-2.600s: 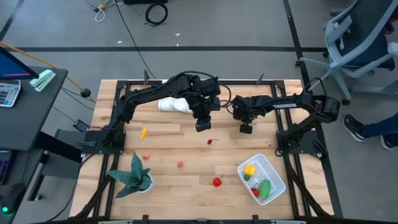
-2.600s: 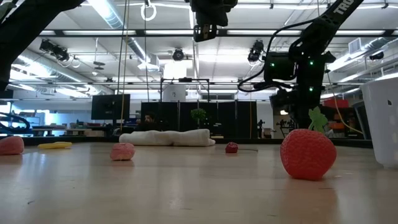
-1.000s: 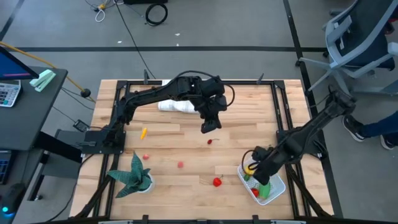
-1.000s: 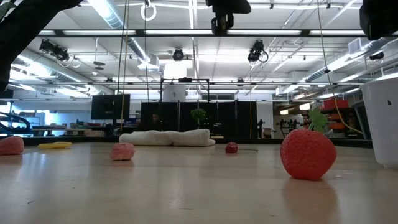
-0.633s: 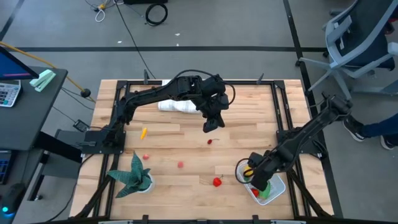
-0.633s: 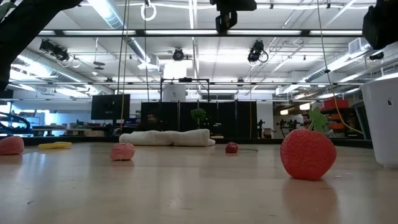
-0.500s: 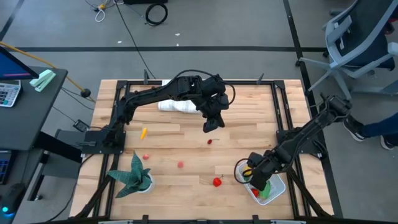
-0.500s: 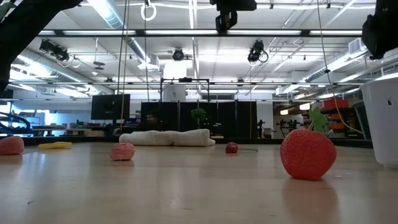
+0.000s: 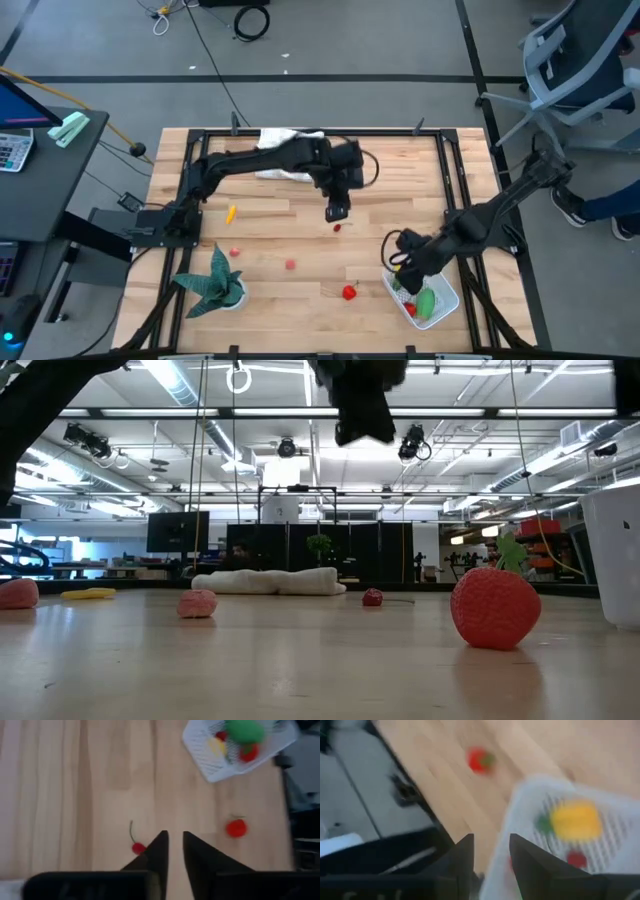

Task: Pick and placing Produce into tupperware
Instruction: Put the red cherry into the white bin, then put the strawberry into the white bin

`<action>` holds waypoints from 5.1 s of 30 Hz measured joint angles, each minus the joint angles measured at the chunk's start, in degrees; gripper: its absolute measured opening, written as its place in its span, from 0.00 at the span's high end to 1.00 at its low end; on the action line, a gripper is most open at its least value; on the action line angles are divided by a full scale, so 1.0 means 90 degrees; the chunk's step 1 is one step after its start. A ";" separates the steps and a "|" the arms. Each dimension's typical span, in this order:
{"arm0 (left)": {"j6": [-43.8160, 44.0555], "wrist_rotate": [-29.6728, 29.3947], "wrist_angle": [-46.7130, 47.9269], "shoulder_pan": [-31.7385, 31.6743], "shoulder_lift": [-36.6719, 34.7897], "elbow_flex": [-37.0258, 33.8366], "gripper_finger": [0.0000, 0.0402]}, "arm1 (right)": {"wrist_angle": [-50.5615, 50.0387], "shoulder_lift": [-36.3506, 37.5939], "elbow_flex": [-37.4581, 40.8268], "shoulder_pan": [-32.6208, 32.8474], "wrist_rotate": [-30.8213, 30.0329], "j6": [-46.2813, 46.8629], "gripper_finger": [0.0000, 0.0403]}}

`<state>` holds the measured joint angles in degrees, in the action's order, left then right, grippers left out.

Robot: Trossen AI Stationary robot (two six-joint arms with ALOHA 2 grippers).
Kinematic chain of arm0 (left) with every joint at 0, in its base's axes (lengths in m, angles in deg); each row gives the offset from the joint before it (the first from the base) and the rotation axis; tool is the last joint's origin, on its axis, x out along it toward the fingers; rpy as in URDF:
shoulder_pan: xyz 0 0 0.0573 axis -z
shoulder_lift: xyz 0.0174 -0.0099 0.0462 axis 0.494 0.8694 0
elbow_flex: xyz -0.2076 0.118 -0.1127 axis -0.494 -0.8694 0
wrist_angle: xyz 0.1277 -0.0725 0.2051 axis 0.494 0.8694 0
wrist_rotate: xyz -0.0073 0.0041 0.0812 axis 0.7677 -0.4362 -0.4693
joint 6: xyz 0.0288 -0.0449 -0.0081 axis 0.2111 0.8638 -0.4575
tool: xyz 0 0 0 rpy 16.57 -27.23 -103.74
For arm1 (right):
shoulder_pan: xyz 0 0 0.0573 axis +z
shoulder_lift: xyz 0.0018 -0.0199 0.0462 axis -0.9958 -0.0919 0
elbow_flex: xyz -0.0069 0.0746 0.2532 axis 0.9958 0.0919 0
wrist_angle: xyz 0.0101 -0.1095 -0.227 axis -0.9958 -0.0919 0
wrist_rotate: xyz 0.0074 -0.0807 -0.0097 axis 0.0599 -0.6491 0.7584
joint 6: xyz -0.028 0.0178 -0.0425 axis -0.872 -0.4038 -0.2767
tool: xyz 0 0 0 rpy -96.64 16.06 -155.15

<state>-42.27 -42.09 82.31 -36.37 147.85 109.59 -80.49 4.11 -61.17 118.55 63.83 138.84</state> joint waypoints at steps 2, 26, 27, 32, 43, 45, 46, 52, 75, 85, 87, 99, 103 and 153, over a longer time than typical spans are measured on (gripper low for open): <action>0.0048 -0.0205 -0.0474 0.0045 0.0010 -0.0521 0.76 | 0.0002 0.0134 -0.0245 -0.0096 -0.0461 -0.0409 0.67; 0.0503 -0.0928 -0.4494 0.0068 0.0010 -0.4042 0.58 | -0.0060 0.0326 -0.1363 -0.0539 -0.2734 -0.2087 0.68; 0.0451 -0.1035 -0.4485 0.0071 0.0010 -0.4048 0.58 | -0.0061 0.0327 -0.1363 -0.0539 -0.2734 -0.2089 0.68; 0.0288 -0.1119 -0.4519 0.0070 0.0008 -0.4050 0.58 | -0.0062 0.0326 -0.1361 -0.0539 -0.2734 -0.2087 0.68; 0.0541 -0.1147 -0.4716 0.0243 0.0452 -0.4045 0.59 | -0.0102 0.0322 -0.1353 -0.0537 -0.2737 -0.2090 0.68; 0.0544 -0.1129 -0.4765 0.0281 0.0465 -0.4041 0.59 | -0.0116 0.0324 -0.1353 -0.0536 -0.2741 -0.2091 0.68; 0.0538 -0.1149 -0.4783 0.0295 0.0467 -0.4041 0.59 | -0.0124 0.0324 -0.1353 -0.0536 -0.2741 -0.2089 0.68; 0.0511 -0.1143 -0.4884 0.0323 0.0469 -0.4041 0.60 | -0.0171 0.0324 -0.1353 -0.0536 -0.2741 -0.2089 0.68; 0.0692 -0.1383 -0.4854 0.0306 0.0700 -0.4007 0.82 | -0.0174 0.0324 -0.1353 -0.0534 -0.2724 -0.2133 0.68; 0.0842 -0.1412 -0.4891 0.0334 0.0716 -0.4024 0.94 | -0.0174 0.0324 -0.1353 -0.0534 -0.2718 -0.2260 0.68; 0.0859 -0.1420 -0.4902 0.0344 0.0721 -0.4008 0.98 | -0.0174 0.0324 -0.1353 -0.0534 -0.2717 -0.2303 0.68; 0.0999 -0.1381 -0.3962 0.0606 0.0724 -0.2210 0.99 | -0.0160 0.0326 -0.1353 -0.0531 -0.3339 -0.2406 0.69; 0.1004 -0.1275 -0.3884 0.0848 0.0727 -0.1523 0.99 | -0.0151 0.0483 -0.1353 -0.0535 -0.4521 -0.2620 0.70; 0.1414 -0.0091 -0.8186 0.1732 0.2459 -0.1003 0.79 | -0.0176 0.1538 -0.1356 -0.1454 -0.6167 -0.4465 0.68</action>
<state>-29.54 -42.91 8.64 -20.78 169.98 100.57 -82.08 17.95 -73.37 105.46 8.33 98.65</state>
